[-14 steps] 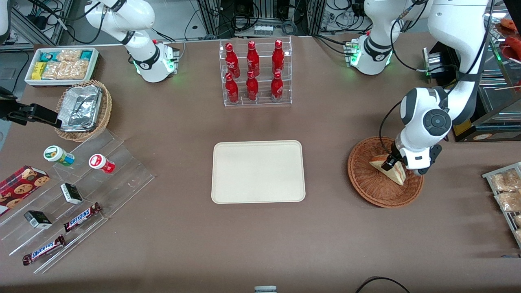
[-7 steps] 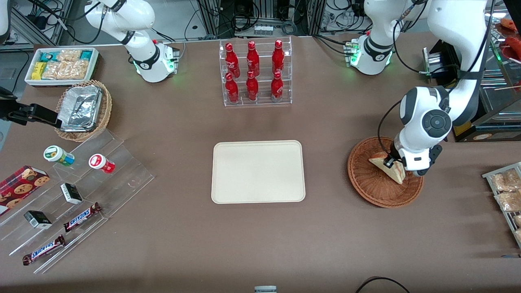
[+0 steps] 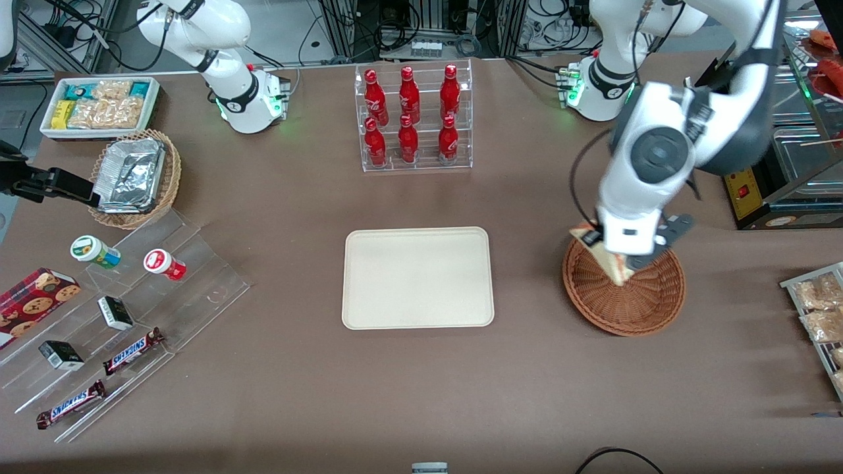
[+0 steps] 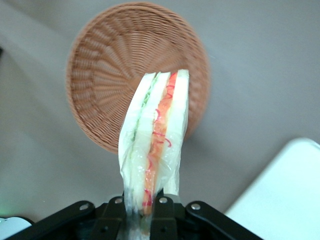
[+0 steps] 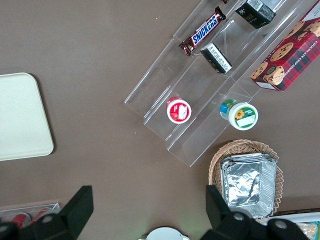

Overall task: Place sandwich from basket to tray
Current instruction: 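Lift the sandwich and carry it toward the cream tray, then lower the sandwich onto the tray and open the left gripper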

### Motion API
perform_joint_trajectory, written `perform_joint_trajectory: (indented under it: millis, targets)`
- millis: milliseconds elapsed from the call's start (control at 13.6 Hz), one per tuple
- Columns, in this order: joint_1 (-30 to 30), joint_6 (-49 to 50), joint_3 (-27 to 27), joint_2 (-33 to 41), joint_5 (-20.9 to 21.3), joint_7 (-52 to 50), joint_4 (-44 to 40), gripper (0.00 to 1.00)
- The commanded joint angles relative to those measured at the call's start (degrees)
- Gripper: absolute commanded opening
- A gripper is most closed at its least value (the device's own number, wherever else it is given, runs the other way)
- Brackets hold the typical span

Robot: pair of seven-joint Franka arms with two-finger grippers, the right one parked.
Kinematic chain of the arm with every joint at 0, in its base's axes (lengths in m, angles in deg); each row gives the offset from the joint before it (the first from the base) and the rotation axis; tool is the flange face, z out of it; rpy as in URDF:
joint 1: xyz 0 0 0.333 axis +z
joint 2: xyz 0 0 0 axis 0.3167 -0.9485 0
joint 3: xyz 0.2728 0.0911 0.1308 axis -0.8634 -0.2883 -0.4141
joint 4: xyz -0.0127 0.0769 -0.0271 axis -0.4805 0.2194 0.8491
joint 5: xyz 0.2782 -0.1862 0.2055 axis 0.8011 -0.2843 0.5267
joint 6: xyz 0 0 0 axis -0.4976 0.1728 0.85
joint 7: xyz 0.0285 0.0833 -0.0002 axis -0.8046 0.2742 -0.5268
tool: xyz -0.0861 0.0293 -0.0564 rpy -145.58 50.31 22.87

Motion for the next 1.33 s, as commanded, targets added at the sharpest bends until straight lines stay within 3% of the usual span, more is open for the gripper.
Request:
perform_joint_trajectory:
  millis: [0,221,368,589,1032,1253]
  targets:
    - [-8.60,1.94,-0.65,-3.64,0.33,-0.99,-5.53,0.00]
    - [-16.17,1.33,-0.57,-10.30,0.06,-0.99,-12.56,0.00]
    - [-20.39,-0.25,-0.65,-17.50,-2.73,-0.82,-18.61,0.00]
    - [-22.85,-10.87,-0.13,-26.47,-4.07,-0.29,-24.35,0.00]
    - [-24.71,-16.96,-0.22,-36.95,-3.63,-0.20,-29.10,0.00]
    - [-25.42,-17.22,-0.22,-38.89,-1.08,-0.38,-29.19,0.00]
